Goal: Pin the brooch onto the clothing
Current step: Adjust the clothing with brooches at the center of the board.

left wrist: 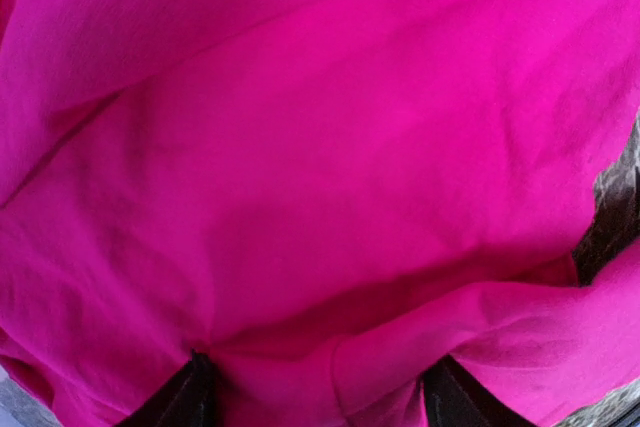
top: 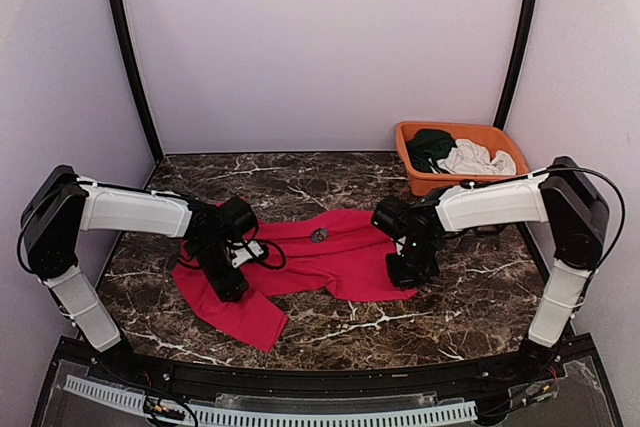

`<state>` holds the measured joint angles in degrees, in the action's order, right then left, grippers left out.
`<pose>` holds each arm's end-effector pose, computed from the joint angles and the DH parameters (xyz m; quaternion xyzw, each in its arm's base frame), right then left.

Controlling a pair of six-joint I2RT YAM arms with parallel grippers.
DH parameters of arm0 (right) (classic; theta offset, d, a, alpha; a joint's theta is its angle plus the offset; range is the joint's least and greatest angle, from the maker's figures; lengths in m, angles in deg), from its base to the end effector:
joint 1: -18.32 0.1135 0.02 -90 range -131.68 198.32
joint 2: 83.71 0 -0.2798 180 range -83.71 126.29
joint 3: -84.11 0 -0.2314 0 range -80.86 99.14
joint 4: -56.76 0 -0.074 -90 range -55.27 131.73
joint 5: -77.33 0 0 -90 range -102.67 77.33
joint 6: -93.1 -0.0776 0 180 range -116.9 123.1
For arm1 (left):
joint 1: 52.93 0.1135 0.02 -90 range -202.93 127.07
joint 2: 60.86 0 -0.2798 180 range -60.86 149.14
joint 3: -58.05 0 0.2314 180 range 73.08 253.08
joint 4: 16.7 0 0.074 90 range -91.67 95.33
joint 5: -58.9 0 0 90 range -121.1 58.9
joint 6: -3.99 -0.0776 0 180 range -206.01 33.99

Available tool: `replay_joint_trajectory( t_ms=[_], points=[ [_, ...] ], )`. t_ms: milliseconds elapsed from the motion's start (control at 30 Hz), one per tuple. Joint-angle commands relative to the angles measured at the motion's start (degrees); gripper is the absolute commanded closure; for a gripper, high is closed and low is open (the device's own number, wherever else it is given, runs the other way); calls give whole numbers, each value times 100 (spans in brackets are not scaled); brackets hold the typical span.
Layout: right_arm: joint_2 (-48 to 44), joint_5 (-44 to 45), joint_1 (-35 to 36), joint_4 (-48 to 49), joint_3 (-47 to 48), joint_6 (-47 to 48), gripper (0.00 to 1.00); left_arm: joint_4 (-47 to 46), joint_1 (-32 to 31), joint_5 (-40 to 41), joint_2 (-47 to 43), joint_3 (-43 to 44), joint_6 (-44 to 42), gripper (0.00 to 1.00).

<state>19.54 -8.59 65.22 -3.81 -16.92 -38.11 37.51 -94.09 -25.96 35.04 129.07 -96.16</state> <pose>0.2149 0.2216 0.1399 -0.0480 0.9972 0.0057 0.0570 0.2209 -0.1839 0.1459 0.4267 0.8983 0.0176 0.1034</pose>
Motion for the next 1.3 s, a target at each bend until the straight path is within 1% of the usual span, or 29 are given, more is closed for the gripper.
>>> replay_joint_trajectory(
  t_ms=[0,67,100,133,167,200,267,367,467,567,633,700,733,833,867,900,933,967,1000,1033,1067,1133,1167,1200,1233,1267],
  points=[
    [217,40,18,172,-390,-141,100,314,-32,-44,365,107,-124,38],
    [82,118,-14,143,-511,-250,100,359,-39,5,463,130,-135,67],
    [-4,152,-40,114,-571,-312,100,401,-40,64,468,135,-138,73],
    [-122,201,-67,74,-660,-387,100,421,-40,86,468,148,-133,82],
    [-272,242,-102,26,-729,-478,100,465,-36,137,462,153,-131,86],
    [-435,270,-151,-3,-799,-567,100,509,-34,158,447,161,-130,95],
    [-860,297,-273,-47,-980,-785,100,588,-35,274,396,166,-123,99],
    [-1627,332,-460,-143,-1239,-1117,100,674,-40,442,300,135,-123,99],
    [-2495,553,-656,-370,-1408,-1442,100,756,-40,615,179,113,-144,99],
    [-3263,717,-840,-552,-1515,-1598,100,874,-34,800,140,147,-185,99],
    [-3438,707,-940,-581,-1584,-1545,100,971,-40,766,107,177,-213,99],
    [-3395,678,-962,-613,-1631,-1459,100,1052,-36,663,40,227,-227,99],
    [-3305,627,-963,-607,-1653,-1368,99,1143,-39,568,-26,254,-238,99],
    [-2974,333,-931,-558,-1691,-1162,90,1448,-39,569,-225,417,-264,99],
    [-2884,286,-897,-541,-1692,-1121,88,1583,-38,672,-267,437,-258,98],
    [-2794,240,-849,-543,-1684,-1082,86,1636,-35,707,-382,470,-250,88],
    [-2727,196,-808,-542,-1652,-1053,82,1707,-43,711,-442,481,-248,80],
    [-2666,174,-763,-567,-1607,-1033,79,1758,-51,700,-592,511,-258,69],
    [-2627,185,-708,-609,-1541,-1018,77,1785,-56,688,-666,533,-259,65],
    [-2601,230,-662,-697,-1444,-1008,75,1883,-53,737,-793,597,-222,52],
    [-2587,279,-632,-802,-1322,-993,73,1936,-52,901,-859,694,-210,48],
    [-2587,419,-593,-1048,-985,-936,67,2070,-57,1130,-1048,849,-201,38],
    [-2597,464,-586,-1143,-820,-883,66,2105,-58,1200,-1186,904,-199,27],
    [-2605,492,-585,-1217,-636,-822,51,2095,-58,1351,-1252,1008,-198,22],
    [-2620,531,-592,-1254,-461,-750,47,2004,-54,1442,-1399,1058,-198,13],
    [-2607,561,-593,-1275,-272,-670,44,1926,-26,1686,-1469,1157,-202,4]
  ],
)
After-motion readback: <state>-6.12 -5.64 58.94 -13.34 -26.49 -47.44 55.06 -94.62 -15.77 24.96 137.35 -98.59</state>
